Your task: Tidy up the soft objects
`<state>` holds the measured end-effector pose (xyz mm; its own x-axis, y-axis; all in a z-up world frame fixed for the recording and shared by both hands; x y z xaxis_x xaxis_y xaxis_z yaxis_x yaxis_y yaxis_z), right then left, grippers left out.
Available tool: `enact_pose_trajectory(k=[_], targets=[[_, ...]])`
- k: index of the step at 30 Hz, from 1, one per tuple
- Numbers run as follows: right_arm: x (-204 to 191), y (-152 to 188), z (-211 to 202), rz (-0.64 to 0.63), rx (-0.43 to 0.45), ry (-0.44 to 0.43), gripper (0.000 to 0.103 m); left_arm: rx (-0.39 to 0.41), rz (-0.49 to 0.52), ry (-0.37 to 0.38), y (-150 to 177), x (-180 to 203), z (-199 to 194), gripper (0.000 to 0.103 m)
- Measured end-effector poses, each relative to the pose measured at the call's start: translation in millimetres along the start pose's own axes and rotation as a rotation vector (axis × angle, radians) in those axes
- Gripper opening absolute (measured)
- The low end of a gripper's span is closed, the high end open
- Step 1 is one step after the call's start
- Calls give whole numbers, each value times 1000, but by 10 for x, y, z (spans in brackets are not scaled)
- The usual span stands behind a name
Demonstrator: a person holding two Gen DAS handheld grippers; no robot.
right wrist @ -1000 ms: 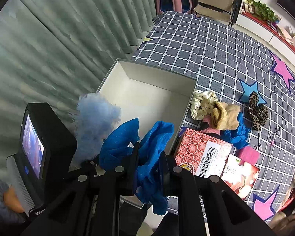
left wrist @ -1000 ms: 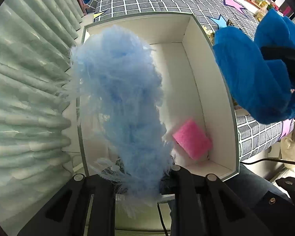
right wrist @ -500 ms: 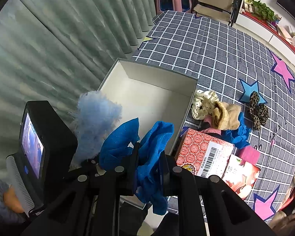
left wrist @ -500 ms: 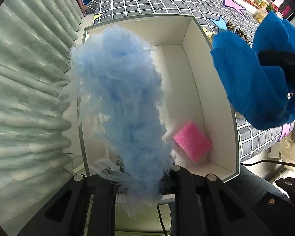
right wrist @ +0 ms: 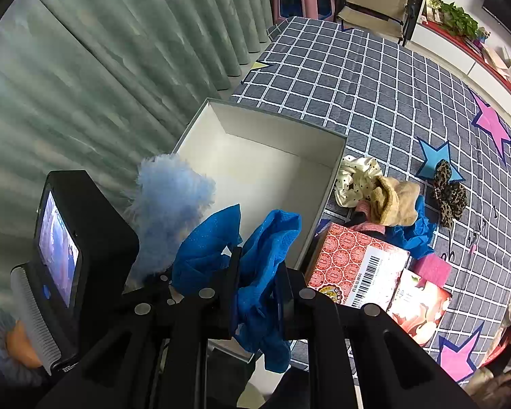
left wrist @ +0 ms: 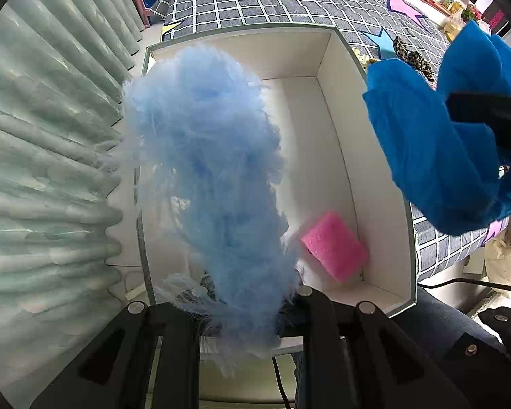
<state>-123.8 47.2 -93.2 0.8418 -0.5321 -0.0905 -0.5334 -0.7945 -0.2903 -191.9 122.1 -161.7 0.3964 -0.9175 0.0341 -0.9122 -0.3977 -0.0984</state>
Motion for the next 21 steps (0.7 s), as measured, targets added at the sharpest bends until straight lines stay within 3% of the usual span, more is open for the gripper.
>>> enact_pose_trajectory(k=[21], targets=[[3, -5, 1, -6, -1, 0, 17, 1, 2, 2, -8, 13, -5, 19]])
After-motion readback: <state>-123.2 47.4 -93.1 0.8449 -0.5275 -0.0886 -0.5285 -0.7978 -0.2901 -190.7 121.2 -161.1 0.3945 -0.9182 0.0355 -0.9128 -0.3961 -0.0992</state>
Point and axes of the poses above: each gripper's, at about its wrist camera, not at the fingertips, and z roughly the way its jaws point, x to its right, y to its underside, the point moved 6 cm from there along z, roughly the way its jaws point, and after that the axes turned 12 degrees about -z, right-handed, at the moved point
